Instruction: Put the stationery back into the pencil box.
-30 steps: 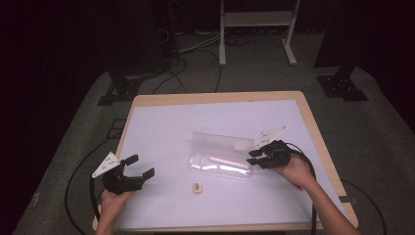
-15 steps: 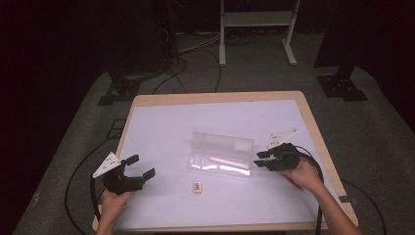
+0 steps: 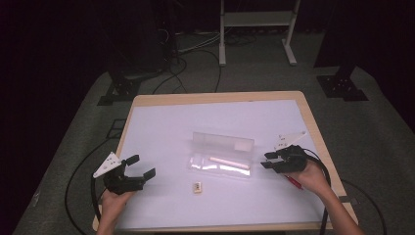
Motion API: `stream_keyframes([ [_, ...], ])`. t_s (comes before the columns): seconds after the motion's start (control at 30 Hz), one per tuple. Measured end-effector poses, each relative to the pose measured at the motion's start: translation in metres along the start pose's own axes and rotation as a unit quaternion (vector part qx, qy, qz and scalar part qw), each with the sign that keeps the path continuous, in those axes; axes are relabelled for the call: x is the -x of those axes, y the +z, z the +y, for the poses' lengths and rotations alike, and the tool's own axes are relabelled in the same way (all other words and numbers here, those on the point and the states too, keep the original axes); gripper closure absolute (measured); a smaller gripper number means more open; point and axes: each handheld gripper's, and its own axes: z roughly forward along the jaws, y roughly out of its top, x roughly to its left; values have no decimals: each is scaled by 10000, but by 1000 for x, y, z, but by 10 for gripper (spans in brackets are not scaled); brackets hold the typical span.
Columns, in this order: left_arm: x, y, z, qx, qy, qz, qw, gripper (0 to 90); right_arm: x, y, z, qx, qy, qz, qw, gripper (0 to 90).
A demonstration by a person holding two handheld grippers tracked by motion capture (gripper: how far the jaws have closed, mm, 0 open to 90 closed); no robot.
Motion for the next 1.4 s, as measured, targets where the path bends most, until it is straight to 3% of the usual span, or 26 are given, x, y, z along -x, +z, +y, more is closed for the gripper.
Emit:
stream_keyframes([
  [1.4, 2, 2, 0, -4, 10, -33, 10000, 36, 10, -21, -55, 37, 683, -242, 9974, 590],
])
